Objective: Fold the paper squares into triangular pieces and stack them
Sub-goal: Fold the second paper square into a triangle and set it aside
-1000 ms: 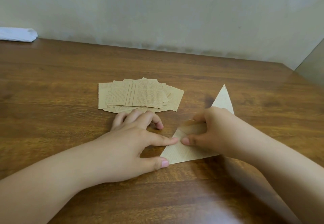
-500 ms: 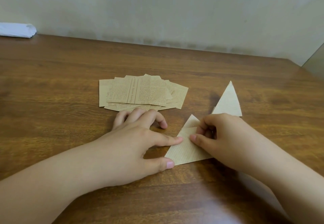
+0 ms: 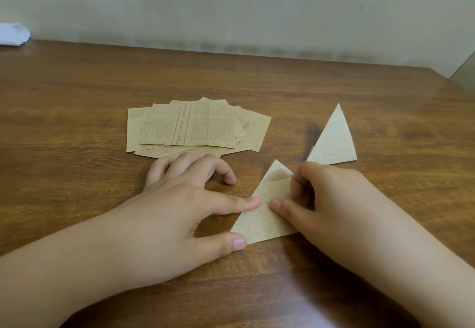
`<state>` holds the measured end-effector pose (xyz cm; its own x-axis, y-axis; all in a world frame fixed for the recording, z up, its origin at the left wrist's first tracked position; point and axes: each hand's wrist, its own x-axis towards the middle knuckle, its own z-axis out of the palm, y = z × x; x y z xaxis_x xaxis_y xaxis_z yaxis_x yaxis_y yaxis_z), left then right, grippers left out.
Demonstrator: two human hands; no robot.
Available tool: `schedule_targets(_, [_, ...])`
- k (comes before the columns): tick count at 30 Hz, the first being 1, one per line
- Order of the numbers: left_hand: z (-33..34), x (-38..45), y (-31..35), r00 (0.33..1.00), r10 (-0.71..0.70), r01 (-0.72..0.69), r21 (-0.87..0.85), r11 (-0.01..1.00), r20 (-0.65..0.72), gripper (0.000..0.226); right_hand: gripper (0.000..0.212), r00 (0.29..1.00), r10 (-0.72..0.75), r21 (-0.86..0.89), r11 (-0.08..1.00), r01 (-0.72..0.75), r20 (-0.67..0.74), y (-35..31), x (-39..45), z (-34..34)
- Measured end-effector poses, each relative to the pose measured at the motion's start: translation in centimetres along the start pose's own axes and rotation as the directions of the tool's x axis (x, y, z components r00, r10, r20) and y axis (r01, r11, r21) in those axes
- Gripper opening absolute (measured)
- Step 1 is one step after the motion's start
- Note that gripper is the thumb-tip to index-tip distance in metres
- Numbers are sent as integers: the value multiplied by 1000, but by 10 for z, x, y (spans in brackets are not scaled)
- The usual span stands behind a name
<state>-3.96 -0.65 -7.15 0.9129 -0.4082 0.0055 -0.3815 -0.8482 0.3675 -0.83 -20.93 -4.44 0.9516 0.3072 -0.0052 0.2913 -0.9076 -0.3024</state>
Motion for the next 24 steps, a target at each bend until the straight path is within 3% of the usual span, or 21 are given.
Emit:
schedule_targets(9, [2, -1, -1, 1000, -3, 3, -5, 1000, -16, 48, 24, 1000, 25, 105, 994, -25, 0, -1, 2, 1])
schedule_targets(16, [3, -1, -2, 999, 18, -19, -23, 1000, -47, 46, 43, 998, -13, -73, 997, 9, -58, -12, -12, -4])
schedule_targets(24, [5, -1, -4, 995, 49, -51, -30, 998, -84, 47, 18, 1000, 4, 58, 998, -2, -21, -2, 0, 1])
